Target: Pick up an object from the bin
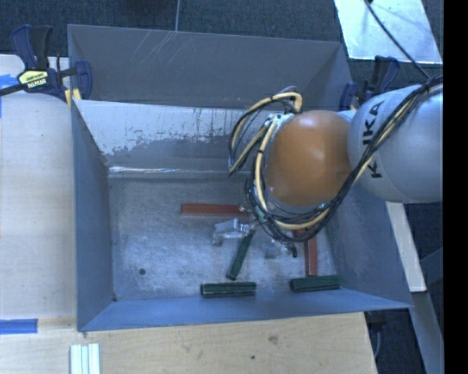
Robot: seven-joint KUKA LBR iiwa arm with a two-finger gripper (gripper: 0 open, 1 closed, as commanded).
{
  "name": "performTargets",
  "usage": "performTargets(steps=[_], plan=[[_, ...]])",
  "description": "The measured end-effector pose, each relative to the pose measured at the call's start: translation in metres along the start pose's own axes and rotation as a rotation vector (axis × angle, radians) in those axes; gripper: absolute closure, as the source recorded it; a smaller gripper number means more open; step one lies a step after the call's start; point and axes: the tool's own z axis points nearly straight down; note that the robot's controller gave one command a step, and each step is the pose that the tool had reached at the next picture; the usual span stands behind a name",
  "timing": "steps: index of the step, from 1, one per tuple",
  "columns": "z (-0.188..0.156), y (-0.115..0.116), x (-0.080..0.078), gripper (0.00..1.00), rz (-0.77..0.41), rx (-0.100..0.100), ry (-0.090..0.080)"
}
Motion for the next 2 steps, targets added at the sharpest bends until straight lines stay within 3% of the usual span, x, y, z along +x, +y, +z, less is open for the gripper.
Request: performTargets(steps=[1, 2], plan=[[-0.001, 0.000, -0.001, 1.00, 0.000, 0.000, -0.001], [-0.143, -0.006, -0.002, 1.00, 0.039, 0.011, -0.004]])
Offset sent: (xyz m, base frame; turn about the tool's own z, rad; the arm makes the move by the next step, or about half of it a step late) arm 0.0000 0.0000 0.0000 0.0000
